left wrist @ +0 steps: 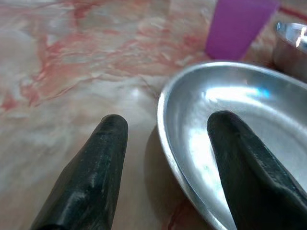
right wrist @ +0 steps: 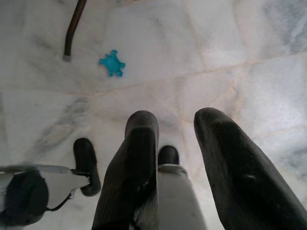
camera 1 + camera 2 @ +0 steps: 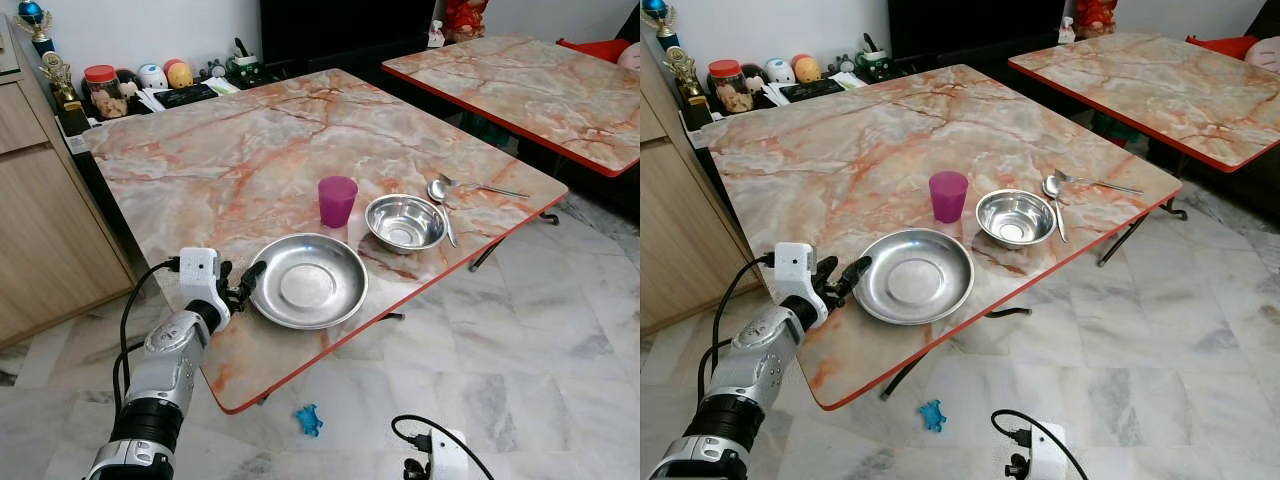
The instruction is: Setting the table
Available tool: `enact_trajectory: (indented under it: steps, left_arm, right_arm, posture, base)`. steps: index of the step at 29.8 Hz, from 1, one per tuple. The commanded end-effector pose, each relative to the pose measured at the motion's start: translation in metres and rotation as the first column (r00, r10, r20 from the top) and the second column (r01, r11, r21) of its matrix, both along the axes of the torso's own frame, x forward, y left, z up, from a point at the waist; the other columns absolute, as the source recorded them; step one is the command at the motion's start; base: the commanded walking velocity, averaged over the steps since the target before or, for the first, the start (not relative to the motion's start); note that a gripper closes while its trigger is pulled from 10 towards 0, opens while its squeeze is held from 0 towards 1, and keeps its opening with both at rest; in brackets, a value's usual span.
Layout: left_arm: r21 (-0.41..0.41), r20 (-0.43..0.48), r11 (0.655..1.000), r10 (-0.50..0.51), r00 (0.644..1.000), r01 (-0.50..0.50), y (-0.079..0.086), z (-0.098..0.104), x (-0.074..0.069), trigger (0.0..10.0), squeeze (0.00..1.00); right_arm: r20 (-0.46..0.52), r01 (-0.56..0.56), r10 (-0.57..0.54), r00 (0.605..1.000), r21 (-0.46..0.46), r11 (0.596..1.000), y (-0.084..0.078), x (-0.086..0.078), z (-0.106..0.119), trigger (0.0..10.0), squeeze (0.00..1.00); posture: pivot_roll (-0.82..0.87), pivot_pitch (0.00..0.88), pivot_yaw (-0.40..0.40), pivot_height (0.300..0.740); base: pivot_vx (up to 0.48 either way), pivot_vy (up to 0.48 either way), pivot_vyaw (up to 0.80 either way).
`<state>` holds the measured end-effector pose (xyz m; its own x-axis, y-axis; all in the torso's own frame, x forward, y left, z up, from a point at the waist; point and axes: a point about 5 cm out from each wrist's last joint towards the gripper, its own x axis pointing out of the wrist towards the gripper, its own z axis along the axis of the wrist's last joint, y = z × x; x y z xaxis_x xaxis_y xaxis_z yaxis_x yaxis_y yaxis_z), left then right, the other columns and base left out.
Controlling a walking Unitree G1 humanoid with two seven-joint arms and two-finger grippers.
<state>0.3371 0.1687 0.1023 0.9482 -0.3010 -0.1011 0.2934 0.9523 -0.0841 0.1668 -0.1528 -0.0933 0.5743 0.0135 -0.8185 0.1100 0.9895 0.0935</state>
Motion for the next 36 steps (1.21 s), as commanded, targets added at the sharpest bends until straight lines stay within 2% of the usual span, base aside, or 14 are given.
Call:
enact_trajectory:
  steps: [1,5,7,12,18,21,24,30,33,36]
  left_arm:
    - [0.036,0.012,0.999,-0.021,1.000,0.021,-0.003,0.002,0.002,10.0,0.00]
    - [0.066,0.017,0.998,-0.025,1.000,0.023,-0.004,0.003,0.002,10.0,0.00]
    - [0.111,0.019,0.994,-0.025,1.000,0.023,-0.007,0.004,0.004,10.0,0.00]
    - [0.122,0.005,0.992,-0.016,1.000,0.015,-0.010,0.004,0.006,10.0,0.00]
    - [0.117,-0.033,0.991,0.064,0.997,-0.060,-0.003,-0.001,0.009,10.0,0.00]
    - [0.114,-0.039,0.992,0.060,0.997,-0.055,-0.001,0.000,0.009,10.0,0.00]
    - [0.159,-0.059,0.986,0.052,0.997,-0.042,0.000,-0.001,0.009,10.0,0.00]
    - [0.163,-0.085,0.986,0.043,0.995,-0.029,-0.002,-0.004,0.009,10.0,0.00]
    - [0.154,-0.134,0.988,0.020,0.991,0.000,-0.006,-0.008,0.007,10.0,0.00]
    - [0.140,-0.143,0.990,0.007,0.990,0.013,-0.008,-0.008,0.007,10.0,0.00]
  right_arm:
    - [-0.006,-0.007,0.007,1.000,-0.009,1.000,0.001,-0.003,-0.001,10.0,0.00]
    - [-0.007,-0.012,0.012,1.000,-0.009,1.000,0.004,-0.002,-0.001,10.0,0.00]
    - [-0.004,-0.018,0.018,1.000,-0.010,1.000,0.006,0.000,0.000,10.0,0.00]
    - [0.012,-0.023,0.023,1.000,-0.011,1.000,0.007,0.008,0.003,10.0,0.00]
    - [0.018,-0.028,0.028,0.999,-0.012,1.000,0.008,0.012,0.005,10.0,0.00]
    - [0.010,-0.030,0.030,0.999,-0.011,0.999,0.009,0.010,0.004,10.0,0.00]
    - [0.002,-0.033,0.033,0.999,-0.010,0.999,0.009,0.007,0.002,10.0,0.00]
    - [-0.002,-0.034,0.034,0.999,-0.011,0.999,0.007,0.005,0.002,10.0,0.00]
    - [-0.001,-0.031,0.031,1.000,-0.016,0.999,0.000,0.004,0.002,10.0,0.00]
    - [-0.002,-0.031,0.031,1.000,-0.017,0.999,-0.002,0.003,0.001,10.0,0.00]
  posture:
    - [0.12,0.006,-0.042,0.740]
    - [0.12,0.007,-0.042,0.740]
    - [0.12,0.008,-0.042,0.740]
    - [0.12,0.007,-0.042,0.740]
    - [0.12,0.005,-0.042,0.740]
    - [0.12,0.007,-0.043,0.740]
    - [0.12,0.008,-0.043,0.740]
    - [0.12,0.007,-0.044,0.740]
    - [0.12,0.007,-0.044,0.740]
    - [0.12,0.007,-0.044,0.740]
  base:
    - [0.000,0.000,0.00]
    - [0.000,0.000,0.00]
    - [0.000,0.000,0.00]
    - [0.000,0.000,0.00]
    - [0.000,0.000,0.00]
    - [0.000,0.000,0.00]
    - [0.000,0.000,0.00]
    - [0.000,0.000,0.00]
    - [0.000,0.000,0.00]
    - [0.000,0.000,0.00]
